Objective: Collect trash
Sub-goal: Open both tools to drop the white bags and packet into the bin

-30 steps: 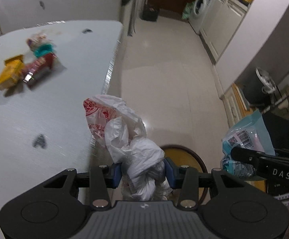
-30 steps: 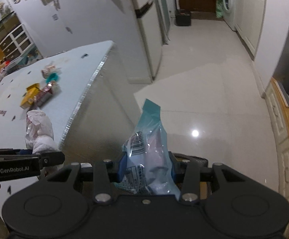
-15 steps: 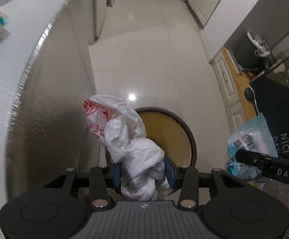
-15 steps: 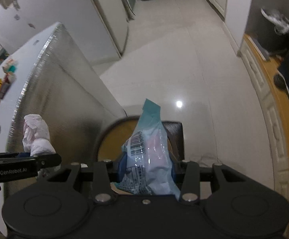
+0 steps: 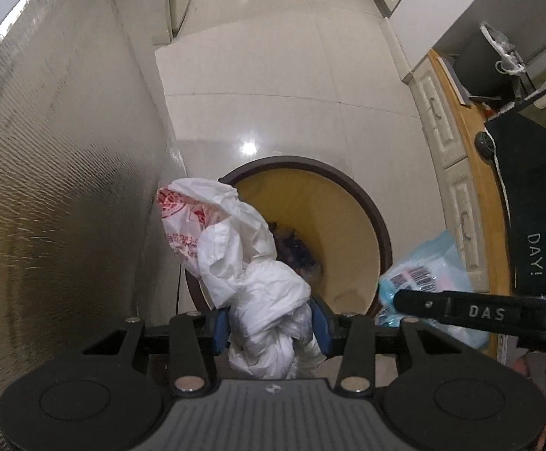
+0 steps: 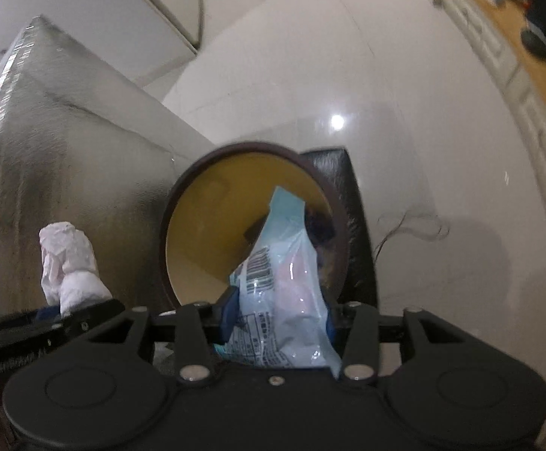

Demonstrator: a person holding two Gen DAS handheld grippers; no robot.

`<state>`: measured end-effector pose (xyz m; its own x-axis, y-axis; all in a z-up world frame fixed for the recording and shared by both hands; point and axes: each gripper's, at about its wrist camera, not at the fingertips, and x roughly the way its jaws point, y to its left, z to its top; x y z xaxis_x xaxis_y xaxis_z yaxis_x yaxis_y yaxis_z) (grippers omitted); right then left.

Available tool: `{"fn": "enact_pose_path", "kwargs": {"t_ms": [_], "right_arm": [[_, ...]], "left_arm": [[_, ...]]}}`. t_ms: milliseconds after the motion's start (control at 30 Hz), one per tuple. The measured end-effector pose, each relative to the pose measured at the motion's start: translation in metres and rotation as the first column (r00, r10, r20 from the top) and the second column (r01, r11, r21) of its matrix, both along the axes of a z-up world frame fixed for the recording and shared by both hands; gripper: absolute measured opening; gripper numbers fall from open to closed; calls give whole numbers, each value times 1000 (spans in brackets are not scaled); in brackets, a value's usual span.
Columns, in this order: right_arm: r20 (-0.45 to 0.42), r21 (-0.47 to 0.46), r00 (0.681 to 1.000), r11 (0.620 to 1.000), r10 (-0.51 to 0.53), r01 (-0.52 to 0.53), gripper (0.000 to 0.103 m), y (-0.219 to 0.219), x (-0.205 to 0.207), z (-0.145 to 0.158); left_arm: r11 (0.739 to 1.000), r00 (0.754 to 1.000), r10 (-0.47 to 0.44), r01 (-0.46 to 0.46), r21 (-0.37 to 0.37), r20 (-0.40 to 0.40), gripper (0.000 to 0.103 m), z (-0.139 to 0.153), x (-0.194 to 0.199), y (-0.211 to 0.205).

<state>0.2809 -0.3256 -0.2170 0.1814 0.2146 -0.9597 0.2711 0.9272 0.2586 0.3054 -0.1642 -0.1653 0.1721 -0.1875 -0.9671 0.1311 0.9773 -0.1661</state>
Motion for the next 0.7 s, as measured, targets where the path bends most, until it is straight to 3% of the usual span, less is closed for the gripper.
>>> {"fn": "enact_pose_path", "kwargs": {"t_ms": [367, 600, 700], "right_arm": [[-100, 49, 987, 990, -127, 133, 51, -3, 24, -43], [-120, 76, 981, 984, -150, 160, 70, -11, 26, -53], [-120, 88, 980, 982, -159, 170, 71, -13, 26, -55]], "left_arm": [[1000, 999, -5, 5, -18, -35, 45, -35, 21, -1], [1000, 998, -27, 26, -11, -49, 45, -45, 27, -7], [1000, 998, -28, 28, -8, -53, 45, -48, 29, -10]]}}
